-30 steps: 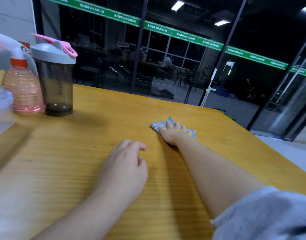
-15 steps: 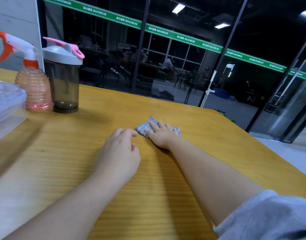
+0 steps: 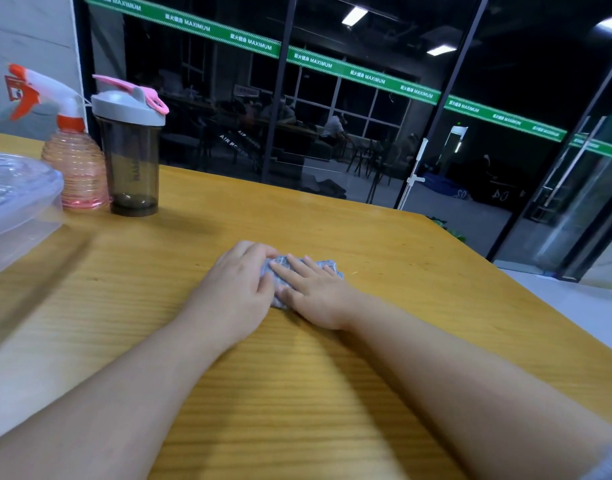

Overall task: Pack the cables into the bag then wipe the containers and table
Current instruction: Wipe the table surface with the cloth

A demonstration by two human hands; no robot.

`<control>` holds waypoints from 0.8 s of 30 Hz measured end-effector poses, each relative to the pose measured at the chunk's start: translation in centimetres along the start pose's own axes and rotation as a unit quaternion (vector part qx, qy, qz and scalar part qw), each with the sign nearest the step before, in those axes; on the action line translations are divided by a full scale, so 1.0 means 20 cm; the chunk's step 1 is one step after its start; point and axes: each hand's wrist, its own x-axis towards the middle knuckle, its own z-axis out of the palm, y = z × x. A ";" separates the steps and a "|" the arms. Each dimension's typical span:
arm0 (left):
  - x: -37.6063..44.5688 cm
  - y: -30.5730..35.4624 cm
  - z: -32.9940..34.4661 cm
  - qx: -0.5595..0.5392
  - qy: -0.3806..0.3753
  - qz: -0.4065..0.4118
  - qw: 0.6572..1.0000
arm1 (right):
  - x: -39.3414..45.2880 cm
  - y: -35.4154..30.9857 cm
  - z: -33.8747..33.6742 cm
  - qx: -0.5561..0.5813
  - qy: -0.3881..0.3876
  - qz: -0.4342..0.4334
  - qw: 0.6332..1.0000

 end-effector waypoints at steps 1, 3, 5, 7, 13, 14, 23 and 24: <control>-0.01 0.02 0.00 -0.007 -0.020 0.024 0.999 | -0.06 0.00 0.01 0.000 0.000 -0.016 1.000; -0.04 0.08 0.00 -0.017 -0.063 0.075 0.995 | -0.19 0.01 0.02 -0.002 0.003 -0.045 0.999; -0.06 0.13 0.00 -0.012 -0.099 0.120 0.988 | -0.32 0.03 0.03 -0.010 0.002 -0.068 0.998; -0.08 0.16 0.01 0.007 -0.130 0.155 0.979 | -0.43 0.06 0.03 -0.019 -0.004 -0.078 0.997; -0.12 0.22 0.02 0.080 -0.200 0.190 0.958 | -0.64 0.25 0.01 -0.016 -0.027 -0.054 0.998; -0.12 0.22 0.03 0.083 -0.206 0.194 0.955 | -0.66 0.30 0.00 -0.012 -0.026 -0.041 0.999; -0.13 0.26 0.04 0.063 -0.196 0.207 0.956 | -0.72 0.76 -0.04 0.020 -0.014 0.119 0.993; -0.13 0.26 0.04 0.067 -0.196 0.211 0.955 | -0.72 0.80 -0.04 0.027 -0.010 0.138 0.990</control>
